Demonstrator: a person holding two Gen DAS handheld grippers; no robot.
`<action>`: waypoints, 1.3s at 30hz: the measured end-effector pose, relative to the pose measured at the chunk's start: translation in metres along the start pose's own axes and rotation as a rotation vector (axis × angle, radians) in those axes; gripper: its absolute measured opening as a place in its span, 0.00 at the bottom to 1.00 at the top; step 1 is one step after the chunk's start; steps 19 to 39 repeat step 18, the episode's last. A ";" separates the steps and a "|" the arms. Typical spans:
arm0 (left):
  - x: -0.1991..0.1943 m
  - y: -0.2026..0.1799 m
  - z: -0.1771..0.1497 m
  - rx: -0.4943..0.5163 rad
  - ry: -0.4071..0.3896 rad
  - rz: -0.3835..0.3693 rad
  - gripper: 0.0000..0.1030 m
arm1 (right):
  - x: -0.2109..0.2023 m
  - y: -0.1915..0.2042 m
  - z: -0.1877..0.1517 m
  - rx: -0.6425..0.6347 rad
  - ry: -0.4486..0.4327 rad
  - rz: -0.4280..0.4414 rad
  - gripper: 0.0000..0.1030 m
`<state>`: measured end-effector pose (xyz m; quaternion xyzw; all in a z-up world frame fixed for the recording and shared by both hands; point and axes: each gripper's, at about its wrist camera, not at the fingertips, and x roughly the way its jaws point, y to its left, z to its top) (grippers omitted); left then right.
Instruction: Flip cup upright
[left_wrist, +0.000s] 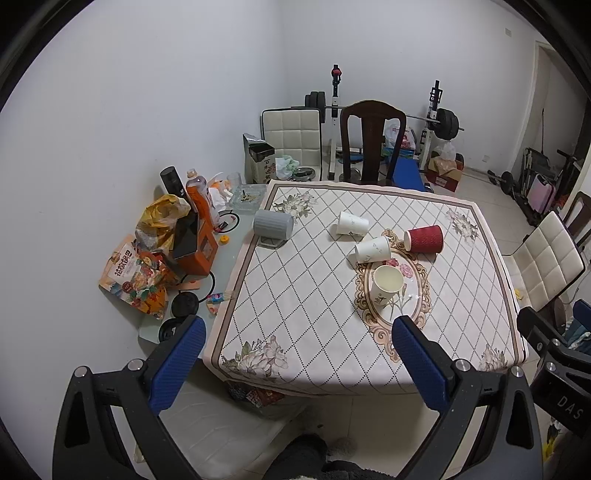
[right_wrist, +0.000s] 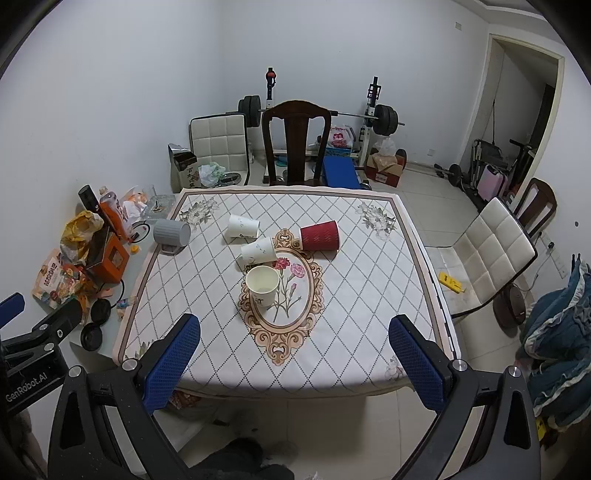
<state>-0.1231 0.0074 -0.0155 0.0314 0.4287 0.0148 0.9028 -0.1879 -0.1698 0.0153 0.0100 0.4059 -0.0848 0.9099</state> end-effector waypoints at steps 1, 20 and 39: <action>0.000 0.000 0.000 0.001 0.000 0.001 1.00 | 0.000 0.000 -0.001 0.002 0.000 -0.001 1.00; 0.000 -0.002 0.000 -0.001 0.002 0.001 1.00 | 0.001 -0.002 -0.002 0.002 0.006 -0.002 1.00; 0.000 -0.002 0.000 -0.001 0.002 0.001 1.00 | 0.001 -0.002 -0.002 0.002 0.006 -0.002 1.00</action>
